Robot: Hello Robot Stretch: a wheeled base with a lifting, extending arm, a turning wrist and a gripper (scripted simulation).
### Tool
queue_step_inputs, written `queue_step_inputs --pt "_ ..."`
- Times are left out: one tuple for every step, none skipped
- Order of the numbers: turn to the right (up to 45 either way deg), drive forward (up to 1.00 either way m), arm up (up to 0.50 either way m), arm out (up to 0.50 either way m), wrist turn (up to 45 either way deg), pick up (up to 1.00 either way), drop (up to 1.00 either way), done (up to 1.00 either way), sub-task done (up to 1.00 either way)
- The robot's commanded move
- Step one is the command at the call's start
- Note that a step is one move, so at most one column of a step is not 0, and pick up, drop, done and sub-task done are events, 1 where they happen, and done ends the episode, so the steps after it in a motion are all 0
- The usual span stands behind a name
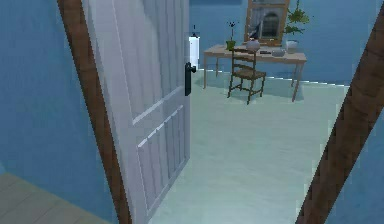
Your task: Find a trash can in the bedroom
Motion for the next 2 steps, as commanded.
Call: queue_step_inputs --pt "0.0 0.50 0.00 0.00 0.0 0.00 0.00 0.00 0.00" --pt "24.0 0.00 0.00 0.00 0.0 0.00 0.00 0.00 0.00"
